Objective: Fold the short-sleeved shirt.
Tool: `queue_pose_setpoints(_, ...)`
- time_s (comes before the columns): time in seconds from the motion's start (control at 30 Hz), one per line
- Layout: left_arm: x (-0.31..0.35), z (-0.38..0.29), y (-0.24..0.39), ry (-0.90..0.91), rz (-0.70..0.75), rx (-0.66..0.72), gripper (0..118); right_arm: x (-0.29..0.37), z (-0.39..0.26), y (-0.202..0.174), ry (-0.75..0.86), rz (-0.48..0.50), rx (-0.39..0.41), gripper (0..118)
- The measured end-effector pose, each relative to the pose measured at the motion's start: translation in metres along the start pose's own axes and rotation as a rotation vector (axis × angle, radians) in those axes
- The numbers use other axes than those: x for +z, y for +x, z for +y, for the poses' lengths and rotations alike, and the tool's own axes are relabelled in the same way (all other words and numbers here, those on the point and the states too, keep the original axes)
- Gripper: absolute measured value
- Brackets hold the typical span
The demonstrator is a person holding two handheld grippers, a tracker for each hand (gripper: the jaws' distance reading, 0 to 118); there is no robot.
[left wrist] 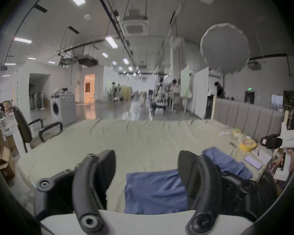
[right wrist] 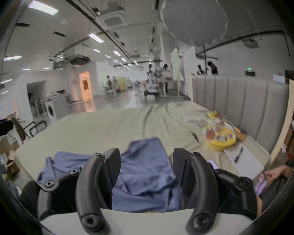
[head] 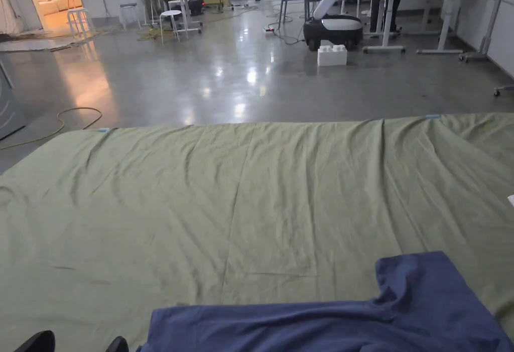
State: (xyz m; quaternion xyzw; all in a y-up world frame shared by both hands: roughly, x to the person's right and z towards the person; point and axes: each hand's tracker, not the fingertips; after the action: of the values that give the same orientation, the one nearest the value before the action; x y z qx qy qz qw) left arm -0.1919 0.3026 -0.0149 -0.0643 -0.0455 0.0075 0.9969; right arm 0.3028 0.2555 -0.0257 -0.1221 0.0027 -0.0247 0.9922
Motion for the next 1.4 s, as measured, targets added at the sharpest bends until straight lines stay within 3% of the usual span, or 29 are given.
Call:
queue_pose_setpoints(0.07,0.007,0.007,0.011,0.008,0.003,-0.025,42,0.005,0.004,-0.008,0.037,0.043,0.026,57)
queue_pose_setpoints(0.1,0.004,0.004,0.015,-0.002,0.017,-0.052,21,0.008,0.005,-0.013,0.041,0.075,0.035,42)
queue_pose_setpoints(0.13,0.005,0.003,0.019,-0.004,0.018,-0.058,3,0.009,0.005,-0.018,0.043,0.096,0.039,11)
queue_pose_setpoints(0.17,0.008,0.001,0.023,0.007,0.017,-0.066,1,0.01,0.005,-0.023,0.037,0.085,0.042,1)
queue_pose_setpoints(0.23,0.014,-0.001,0.025,0.038,-0.061,-0.054,0,0.012,0.007,-0.034,0.063,0.125,0.098,0)
queue_pose_setpoints(0.3,0.011,0.001,0.031,-0.014,-0.05,-0.041,0,0.009,0.004,-0.042,-0.007,0.129,0.103,0)
queue_pose_setpoints(0.37,0.01,0.0,0.03,-0.033,-0.047,-0.057,0,0.009,0.007,-0.05,0.045,0.127,0.159,0)
queue_pose_setpoints(0.57,-0.016,-0.003,0.008,-0.172,-0.031,0.023,0,-0.001,0.006,-0.043,0.005,0.162,0.026,0)
queue_pose_setpoints(0.63,-0.045,-0.014,-0.007,-0.351,-0.016,0.129,0,-0.006,0.003,-0.039,-0.017,0.189,0.013,0)
queue_pose_setpoints(0.67,-0.061,-0.022,-0.016,-0.348,-0.006,0.152,4,-0.008,0.0,-0.039,-0.029,0.184,0.017,0)
queue_pose_setpoints(0.73,-0.104,-0.036,-0.034,-0.46,-0.016,0.192,28,-0.01,-0.005,-0.038,-0.067,0.174,0.016,0)
queue_pose_setpoints(0.77,-0.125,-0.044,-0.038,-0.503,-0.016,0.187,28,-0.011,-0.008,-0.036,-0.087,0.18,0.014,0)
queue_pose_setpoints(0.87,-0.196,-0.064,-0.054,-0.636,-0.03,0.164,49,-0.013,-0.017,-0.029,-0.128,0.175,0.0,0)
queue_pose_setpoints(0.93,-0.249,-0.079,-0.058,-0.74,-0.005,0.147,54,-0.015,-0.022,-0.024,-0.161,0.165,-0.01,0)
queue_pose_setpoints(1.07,-0.316,-0.109,-0.06,-0.891,0.005,0.039,54,-0.019,-0.028,-0.018,-0.205,0.158,-0.018,0)
queue_pose_setpoints(1.2,-0.35,-0.138,-0.063,-0.984,0.047,0.045,52,-0.022,-0.033,-0.011,-0.245,0.121,-0.011,0)
queue_pose_setpoints(1.27,-0.352,-0.146,-0.06,-0.983,0.052,0.066,39,-0.023,-0.036,-0.006,-0.268,0.104,-0.022,0)
queue_pose_setpoints(1.33,-0.348,-0.141,-0.055,-0.943,0.004,0.082,3,-0.026,-0.039,-0.001,-0.284,0.094,-0.034,0)
queue_pose_setpoints(1.4,-0.348,-0.147,-0.038,-0.964,0.071,0.012,3,-0.034,-0.041,0.005,-0.311,0.101,-0.061,0)
